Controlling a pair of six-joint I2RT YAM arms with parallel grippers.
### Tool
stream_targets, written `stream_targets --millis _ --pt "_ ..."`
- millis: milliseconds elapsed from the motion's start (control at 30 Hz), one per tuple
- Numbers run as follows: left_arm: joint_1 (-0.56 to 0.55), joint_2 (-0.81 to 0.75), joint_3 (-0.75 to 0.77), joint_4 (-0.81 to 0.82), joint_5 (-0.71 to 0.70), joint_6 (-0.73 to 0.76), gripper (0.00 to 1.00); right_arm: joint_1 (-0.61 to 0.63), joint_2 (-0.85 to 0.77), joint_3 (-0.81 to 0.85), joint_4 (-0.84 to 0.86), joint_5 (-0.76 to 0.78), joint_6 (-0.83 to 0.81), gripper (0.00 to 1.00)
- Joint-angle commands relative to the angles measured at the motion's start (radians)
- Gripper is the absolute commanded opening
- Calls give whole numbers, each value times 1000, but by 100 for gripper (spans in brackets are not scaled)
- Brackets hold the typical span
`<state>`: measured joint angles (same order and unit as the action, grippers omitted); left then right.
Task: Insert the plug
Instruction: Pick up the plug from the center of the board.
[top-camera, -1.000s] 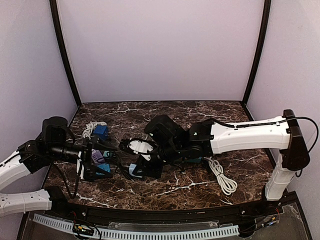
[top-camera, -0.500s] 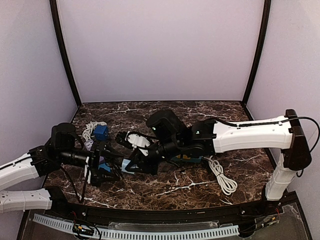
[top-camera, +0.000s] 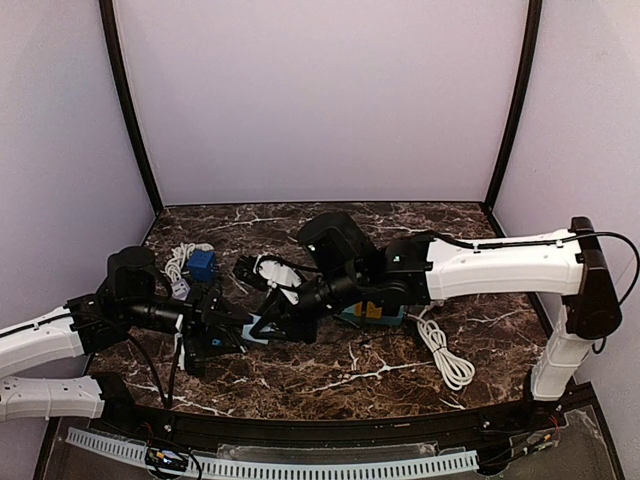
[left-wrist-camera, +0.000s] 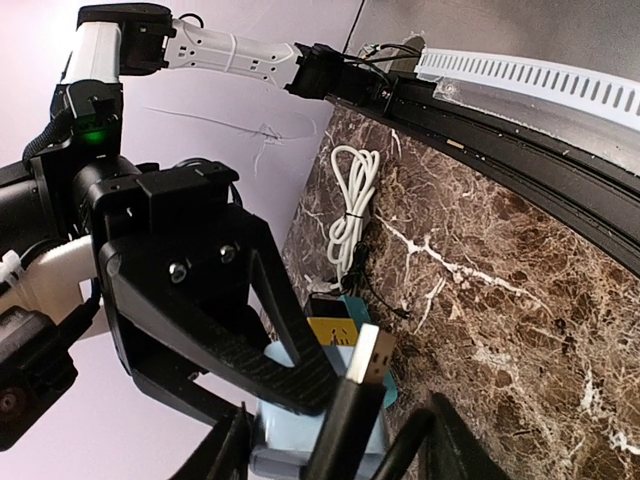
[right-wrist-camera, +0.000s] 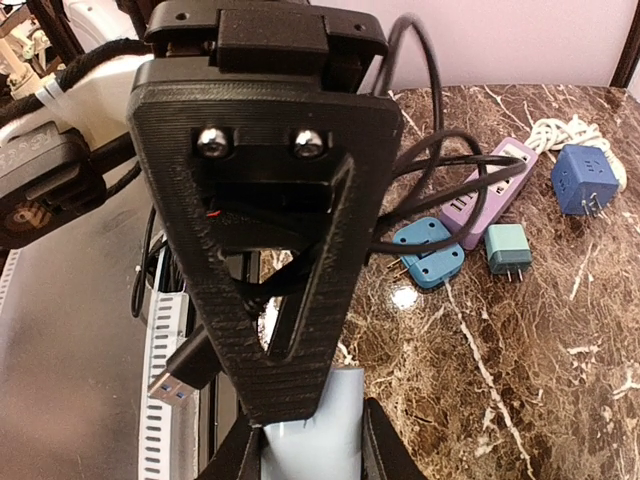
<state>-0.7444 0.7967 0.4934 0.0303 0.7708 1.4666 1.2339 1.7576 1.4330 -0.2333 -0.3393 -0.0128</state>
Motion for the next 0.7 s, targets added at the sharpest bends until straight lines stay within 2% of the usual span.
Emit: stream_targets --millis 0,167,233,333,433,467,567,667 --pt "-8 16 -30 50 15 10 42 -5 -18 36 93 -80 1 0" --pt "-8 27 -37 107 -17 12 32 -8 -17 37 99 -112 7 0" --pt "-8 33 -40 131 -36 10 34 -9 -20 32 101 -115 10 0" --pt "-8 41 -39 142 -68 4 65 -13 -26 24 101 -108 13 0" --pt "-7 49 -37 150 -118 -15 70 -17 -42 9 109 -103 13 0" --pt "-7 50 -36 147 -132 -12 67 -19 -45 4 113 -103 13 0" --pt "-8 47 -36 133 -128 5 49 -24 -53 -4 126 -98 13 0" --pt "-8 34 -32 136 -79 -17 38 -30 -49 0 127 -92 24 0"
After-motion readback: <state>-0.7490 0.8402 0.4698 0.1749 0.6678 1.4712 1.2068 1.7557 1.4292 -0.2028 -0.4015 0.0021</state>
